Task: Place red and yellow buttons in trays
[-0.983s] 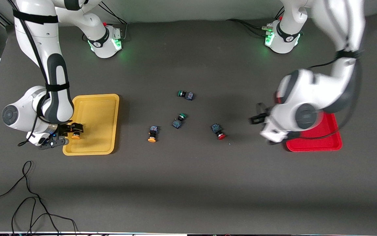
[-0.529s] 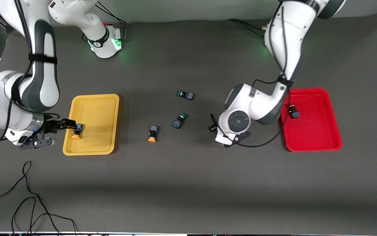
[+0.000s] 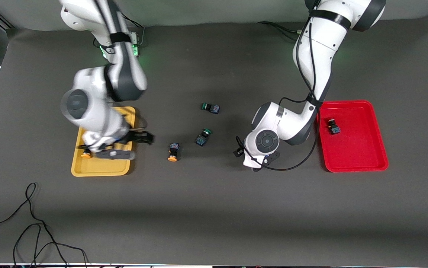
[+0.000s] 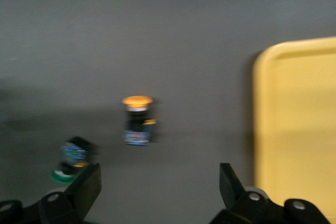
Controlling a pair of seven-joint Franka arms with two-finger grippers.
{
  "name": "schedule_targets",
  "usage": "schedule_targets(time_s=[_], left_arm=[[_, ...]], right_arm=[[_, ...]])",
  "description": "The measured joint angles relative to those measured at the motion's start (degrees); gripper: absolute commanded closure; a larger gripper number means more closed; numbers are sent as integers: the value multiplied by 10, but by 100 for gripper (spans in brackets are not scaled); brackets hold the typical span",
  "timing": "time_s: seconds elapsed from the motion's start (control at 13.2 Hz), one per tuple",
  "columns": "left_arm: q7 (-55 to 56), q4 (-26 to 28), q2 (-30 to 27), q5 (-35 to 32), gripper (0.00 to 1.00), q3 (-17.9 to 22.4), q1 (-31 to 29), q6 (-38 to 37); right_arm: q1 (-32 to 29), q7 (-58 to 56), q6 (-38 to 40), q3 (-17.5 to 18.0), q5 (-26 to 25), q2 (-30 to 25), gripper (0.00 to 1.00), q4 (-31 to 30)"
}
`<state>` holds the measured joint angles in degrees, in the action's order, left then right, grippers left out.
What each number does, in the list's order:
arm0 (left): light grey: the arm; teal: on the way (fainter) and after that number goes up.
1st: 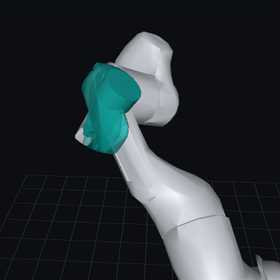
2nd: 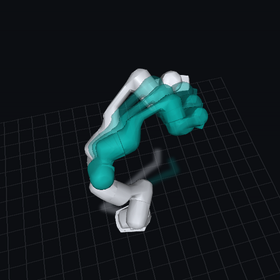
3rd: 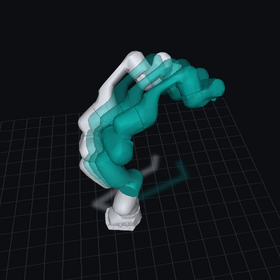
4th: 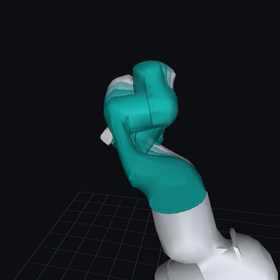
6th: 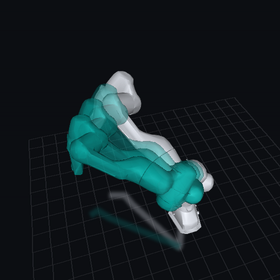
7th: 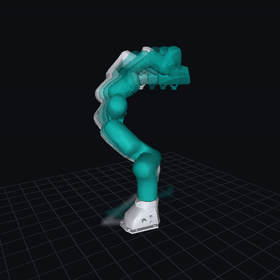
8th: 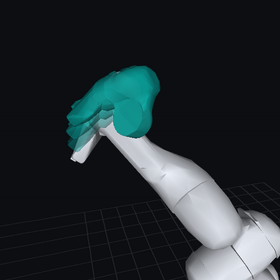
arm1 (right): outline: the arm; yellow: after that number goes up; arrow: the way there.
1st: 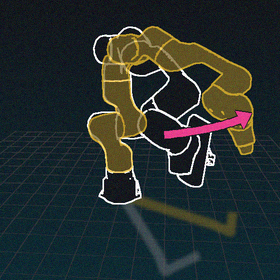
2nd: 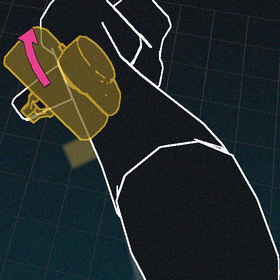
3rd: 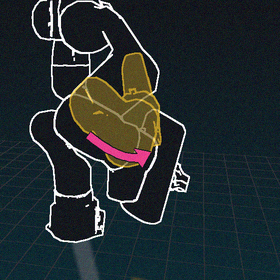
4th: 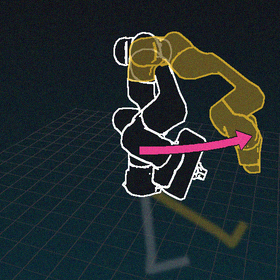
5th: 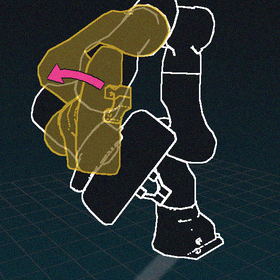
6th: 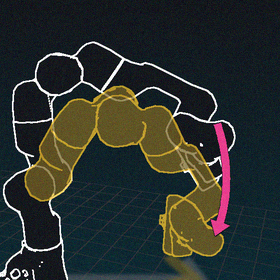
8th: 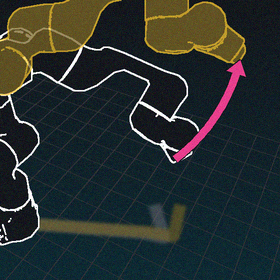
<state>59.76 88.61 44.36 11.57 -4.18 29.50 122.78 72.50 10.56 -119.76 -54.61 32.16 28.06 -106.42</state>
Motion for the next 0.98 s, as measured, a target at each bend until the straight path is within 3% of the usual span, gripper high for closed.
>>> schedule_targets(time_s=[0.15, 0.23, 0.38, 0.6, 0.76, 0.91, 0.98], left_arm=[[-5, 0, 4, 0, 82, 2, -3, 8], [-12, -1, 5, 0, 100, 2, -5, 9], [-20, -4, 5, 0, 100, 2, -7, 9], [-33, -17, 3, -7, 100, 12, -12, -1], [-94, -27, -15, -24, 100, 18, -40, -63], [-193, -28, -57, -52, 100, 22, -93, -146], [-247, -22, -81, -69, 100, 24, -127, -179]], right_arm=[[-2, 34, -64, 44, 25, 40, 0, -3], [-3, 42, -91, 60, 50, 65, 0, -5], [-4, 42, -126, 76, 105, 116, 0, -6], [-14, 42, -160, 98, 130, 165, 3, -5], [-31, 42, -171, 116, 130, 174, 52, -5], [-49, 42, -178, 134, 130, 174, 81, -3], [-52, 42, -183, 139, 130, 174, 91, -2]])
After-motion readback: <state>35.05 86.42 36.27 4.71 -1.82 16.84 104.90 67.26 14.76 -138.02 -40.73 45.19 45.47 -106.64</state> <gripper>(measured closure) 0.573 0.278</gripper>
